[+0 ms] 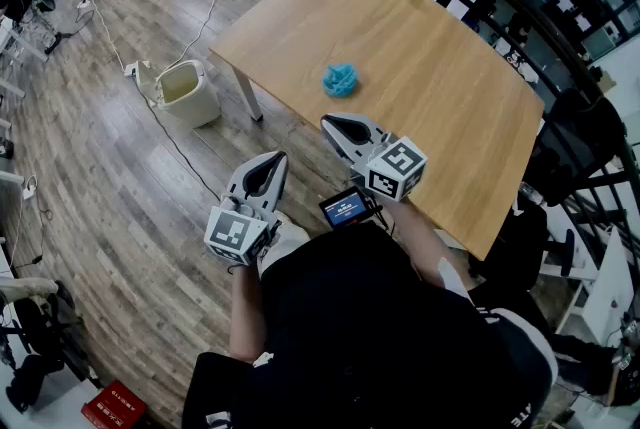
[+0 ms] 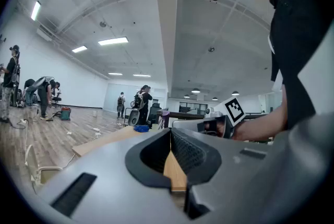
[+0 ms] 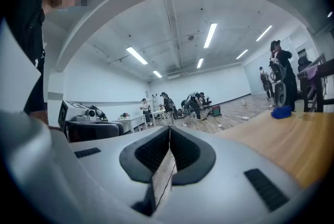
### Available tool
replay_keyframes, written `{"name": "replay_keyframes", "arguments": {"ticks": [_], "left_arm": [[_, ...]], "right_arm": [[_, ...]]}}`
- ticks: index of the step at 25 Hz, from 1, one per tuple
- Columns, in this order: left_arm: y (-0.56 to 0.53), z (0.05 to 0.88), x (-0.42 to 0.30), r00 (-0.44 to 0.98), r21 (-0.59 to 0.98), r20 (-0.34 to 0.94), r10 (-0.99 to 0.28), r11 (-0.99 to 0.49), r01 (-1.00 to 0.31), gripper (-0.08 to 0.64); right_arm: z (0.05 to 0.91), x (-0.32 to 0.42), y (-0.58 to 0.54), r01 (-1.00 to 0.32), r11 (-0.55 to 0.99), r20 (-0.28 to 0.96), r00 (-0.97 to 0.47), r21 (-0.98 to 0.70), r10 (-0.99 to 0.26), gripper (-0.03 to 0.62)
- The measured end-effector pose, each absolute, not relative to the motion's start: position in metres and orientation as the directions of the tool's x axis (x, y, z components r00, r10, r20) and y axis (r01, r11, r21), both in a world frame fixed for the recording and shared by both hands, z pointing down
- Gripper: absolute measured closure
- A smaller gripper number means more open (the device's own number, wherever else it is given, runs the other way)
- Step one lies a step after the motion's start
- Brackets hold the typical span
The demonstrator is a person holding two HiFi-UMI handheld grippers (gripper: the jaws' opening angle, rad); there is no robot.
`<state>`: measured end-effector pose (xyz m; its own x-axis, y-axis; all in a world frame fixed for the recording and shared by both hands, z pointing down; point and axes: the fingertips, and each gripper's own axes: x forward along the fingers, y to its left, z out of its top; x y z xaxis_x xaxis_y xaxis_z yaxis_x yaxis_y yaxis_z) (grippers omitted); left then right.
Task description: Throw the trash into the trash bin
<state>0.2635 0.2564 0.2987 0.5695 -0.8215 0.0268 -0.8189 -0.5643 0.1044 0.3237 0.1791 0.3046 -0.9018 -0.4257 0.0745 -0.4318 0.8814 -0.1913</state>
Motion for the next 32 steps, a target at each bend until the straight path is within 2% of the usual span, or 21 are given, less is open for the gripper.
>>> {"name": "replay_keyframes", "arguments": {"ticks": [5, 9, 12, 18, 22, 28, 29, 31, 32], "left_arm": [[0.236, 0.303, 0.229, 0.660, 0.052, 0.033, -0.751, -0.658, -0.751, 0.552], [0.220, 0.317, 0.212, 0.657, 0.113, 0.032, -0.753, -0.651, -0.751, 0.552], [0.212, 0.326, 0.206, 0.658, 0.156, 0.045, -0.751, -0.646, -0.747, 0.552], [0.178, 0.323, 0.213, 0.710, 0.036, 0.141, -0.690, -0.713, -0.700, 0.552], [0.148, 0.334, 0.211, 0.715, 0.047, 0.194, -0.671, -0.722, -0.690, 0.552], [0.104, 0.364, 0.251, 0.783, 0.089, 0.306, -0.542, -0.802, -0.591, 0.552], [0.097, 0.374, 0.257, 0.791, 0.105, 0.326, -0.517, -0.812, -0.574, 0.552], [0.086, 0.392, 0.262, 0.809, 0.166, 0.355, -0.469, -0.820, -0.548, 0.552], [0.085, 0.401, 0.263, 0.816, 0.206, 0.368, -0.445, -0.817, -0.539, 0.552]], "right_arm": [[0.307, 0.252, 0.162, -0.408, 0.894, 0.086, -0.913, -0.188, -0.399, 0.594], [0.312, 0.230, 0.144, -0.424, 0.893, 0.113, -0.905, -0.148, -0.411, 0.594], [0.312, 0.234, 0.125, -0.454, 0.877, 0.113, -0.891, -0.159, -0.441, 0.594], [0.333, 0.245, 0.072, -0.543, 0.815, 0.158, -0.839, -0.202, -0.520, 0.594], [0.349, 0.239, 0.052, -0.545, 0.808, 0.203, -0.837, -0.224, -0.508, 0.593], [0.384, 0.302, 0.012, -0.608, 0.714, 0.260, -0.794, -0.346, -0.550, 0.590], [0.398, 0.313, 0.001, -0.633, 0.687, 0.287, -0.774, -0.358, -0.564, 0.565], [0.434, 0.329, -0.020, -0.692, 0.632, 0.369, -0.721, -0.349, -0.586, 0.386], [0.454, 0.335, -0.028, -0.719, 0.611, 0.415, -0.693, -0.332, -0.589, 0.361]]}}
